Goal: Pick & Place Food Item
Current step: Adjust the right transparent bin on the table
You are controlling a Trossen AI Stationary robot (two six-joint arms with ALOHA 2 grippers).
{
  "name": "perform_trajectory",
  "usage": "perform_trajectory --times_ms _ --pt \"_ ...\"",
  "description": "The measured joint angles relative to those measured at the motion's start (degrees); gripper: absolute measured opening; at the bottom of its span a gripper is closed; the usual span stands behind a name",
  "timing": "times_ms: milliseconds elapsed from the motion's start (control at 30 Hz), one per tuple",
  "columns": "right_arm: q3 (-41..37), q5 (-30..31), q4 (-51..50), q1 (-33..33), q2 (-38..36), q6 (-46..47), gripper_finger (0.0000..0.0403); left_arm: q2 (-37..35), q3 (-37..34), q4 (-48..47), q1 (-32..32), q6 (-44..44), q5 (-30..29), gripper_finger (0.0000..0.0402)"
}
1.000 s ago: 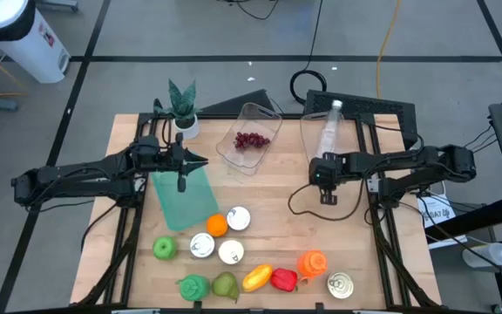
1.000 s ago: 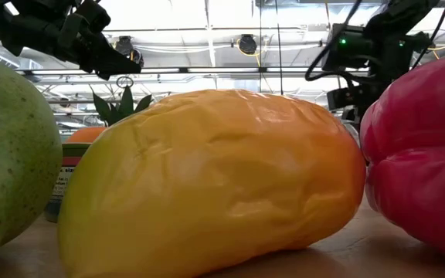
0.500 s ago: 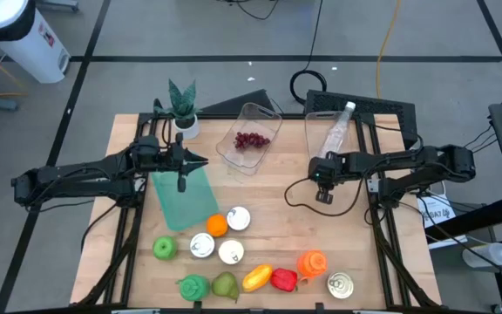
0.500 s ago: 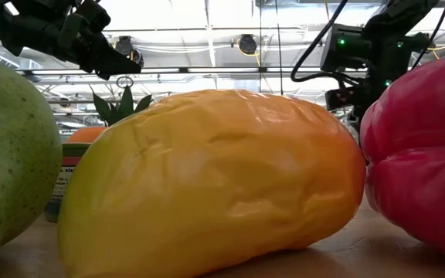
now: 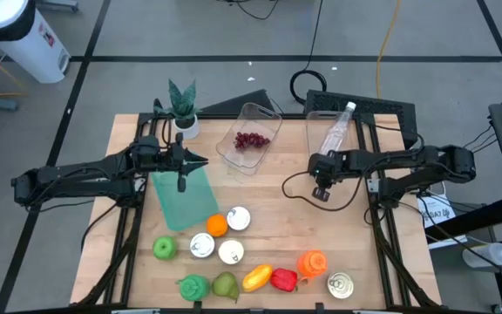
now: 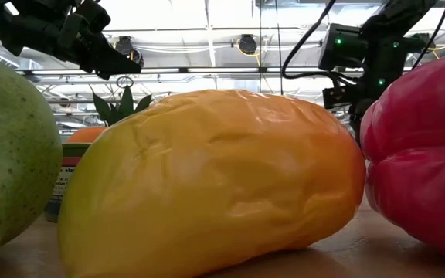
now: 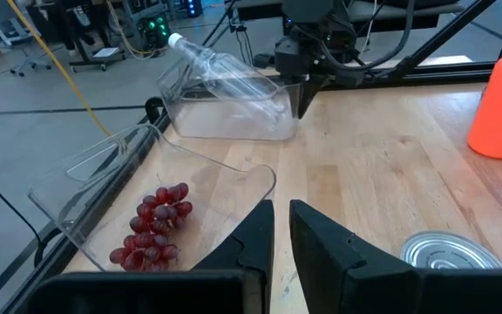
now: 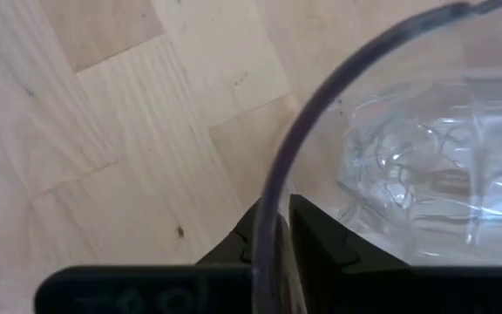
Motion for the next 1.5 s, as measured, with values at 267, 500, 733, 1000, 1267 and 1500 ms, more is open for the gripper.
perform_trajectory --times_ms 267,500,733,1000,1267,1500 --pt "0.01 -2.01 1.86 -0.06 -0.02 2.73 0.0036 -0.02 0.00 0.00 -0.02 0.35 0.00 0.0051" --pt "-0.04 -9.74 7.18 -0.02 -0.02 3.99 0.0072 -0.01 0.00 0.00 -0.01 0.31 0.00 0.0051" --pt "-0.05 -9.03 7.60 -0.02 -0.02 4.07 0.0108 0.00 0.00 -0.06 -0.02 0.00 0.02 0.0051" --pt "-0.22 -11.13 9.47 -0.02 -1.10 0.35 0.0145 0.00 0.00 -0.50 -0.02 0.00 0.02 0.0051" --pt "-0.27 -12.17 9.94 0.00 -3.50 -1.70 0.0180 -0.02 0.00 -0.48 0.00 0.02 0.04 0.0051" --pt "-0.25 -12.36 9.96 0.02 -3.69 -2.40 0.0187 0.00 0.00 -0.52 0.00 0.18 0.04 0.0051"
